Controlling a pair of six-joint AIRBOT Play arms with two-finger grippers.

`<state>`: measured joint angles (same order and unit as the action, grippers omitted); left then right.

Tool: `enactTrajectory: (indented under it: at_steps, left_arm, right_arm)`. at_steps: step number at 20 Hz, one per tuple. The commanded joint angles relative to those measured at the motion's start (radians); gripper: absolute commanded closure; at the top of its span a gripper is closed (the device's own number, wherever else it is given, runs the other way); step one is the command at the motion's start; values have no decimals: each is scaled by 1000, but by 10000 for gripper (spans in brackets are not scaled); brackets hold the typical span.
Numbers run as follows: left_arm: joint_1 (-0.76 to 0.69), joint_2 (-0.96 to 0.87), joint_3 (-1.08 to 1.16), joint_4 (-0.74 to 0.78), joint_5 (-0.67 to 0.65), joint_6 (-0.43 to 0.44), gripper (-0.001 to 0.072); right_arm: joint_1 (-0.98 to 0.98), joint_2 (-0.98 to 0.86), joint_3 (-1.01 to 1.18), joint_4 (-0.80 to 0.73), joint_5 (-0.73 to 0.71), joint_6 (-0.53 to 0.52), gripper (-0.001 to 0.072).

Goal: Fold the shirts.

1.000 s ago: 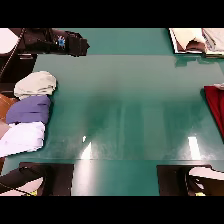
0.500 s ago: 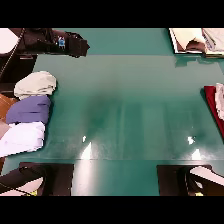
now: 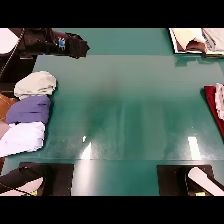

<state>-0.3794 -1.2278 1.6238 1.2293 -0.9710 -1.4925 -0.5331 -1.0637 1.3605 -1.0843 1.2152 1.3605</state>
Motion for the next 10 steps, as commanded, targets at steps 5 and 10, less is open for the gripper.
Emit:
enactTrajectory:
  at_steps: [5,10]
  left_arm:
    - [-1,0,0,-1,22,0,683]
    - [-1,0,0,-1,21,0,683]
  right_arm:
    - [546,32,-1,35,-23,-1,700]
    - [639,33,-1,36,-45,0,700]
